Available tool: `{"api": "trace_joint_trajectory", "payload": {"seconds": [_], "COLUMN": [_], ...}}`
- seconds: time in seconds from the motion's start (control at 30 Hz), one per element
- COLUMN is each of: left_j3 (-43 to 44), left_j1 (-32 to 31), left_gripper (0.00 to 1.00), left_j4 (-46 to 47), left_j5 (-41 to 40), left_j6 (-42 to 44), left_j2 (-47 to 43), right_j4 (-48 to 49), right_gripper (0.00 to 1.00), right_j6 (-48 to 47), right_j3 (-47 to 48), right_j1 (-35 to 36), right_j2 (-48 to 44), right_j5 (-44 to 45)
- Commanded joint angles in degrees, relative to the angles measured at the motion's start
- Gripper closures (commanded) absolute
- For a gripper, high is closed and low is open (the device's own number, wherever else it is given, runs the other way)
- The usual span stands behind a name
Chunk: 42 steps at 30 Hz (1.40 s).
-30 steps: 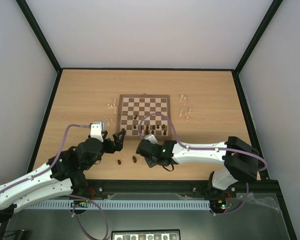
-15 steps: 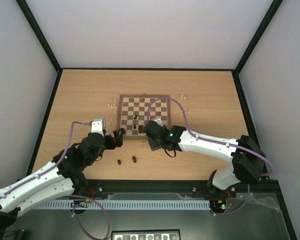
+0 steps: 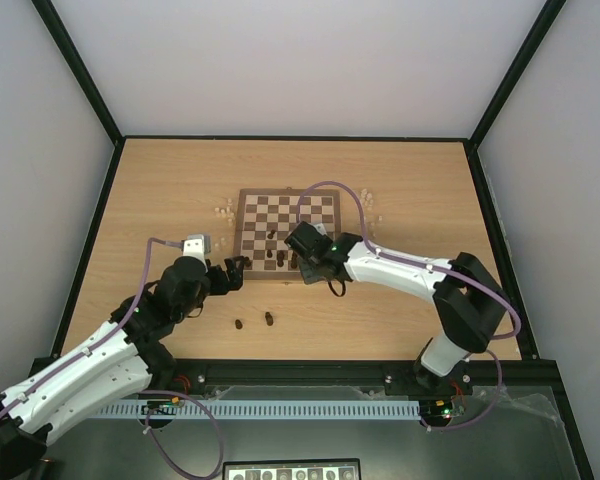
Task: Set up the chess pieces on the board
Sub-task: Place the chess piece on the chessboard.
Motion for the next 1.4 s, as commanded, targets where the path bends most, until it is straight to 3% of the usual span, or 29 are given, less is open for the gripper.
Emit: {"api": "trace_joint_trajectory", "payload": {"seconds": [0.0,0.43,0.7,0.93,1.13,1.37], "left_j3": [-0.54,-1.06,-1.21,-1.37,-1.13,-0.3], "left_j1": [0.9,2.15,2.5,2.55,2.6,2.68], "left_gripper": [0.01,0.01,0.01,0.01,0.01,0.0], "left_j4": [1.99,2.52,2.67,2.89,2.6,1.76], "left_j5": [2.24,3.48,3.96,4.32,4.05,4.54], "left_j6": [1.38,1.67,1.85,1.87,1.56,0.87], "left_j2": [0.13,0.02,-0.11,-0.16,-0.16,-1.11], "right_j4": [0.26,2.27,2.11,1.73,-0.48,-0.74], "right_gripper": [0.91,0.89,0.74,0.7,0.57,0.56], "right_j6": [-1.61,-2.95,-3.11,-3.0,-2.04,0.53], "right_j3": [1.39,3.22,3.23,3.09,2.16,-1.48], "right_j1": [-1.59,-3.66,-3.88,-3.88,-2.76,5.15], "right_j2": [2.61,6.84,6.63,2.11,-5.8,-10.3], "right_j5": [-0.64,-1.55,-1.83,-2.53,-3.73,-7.46]}}
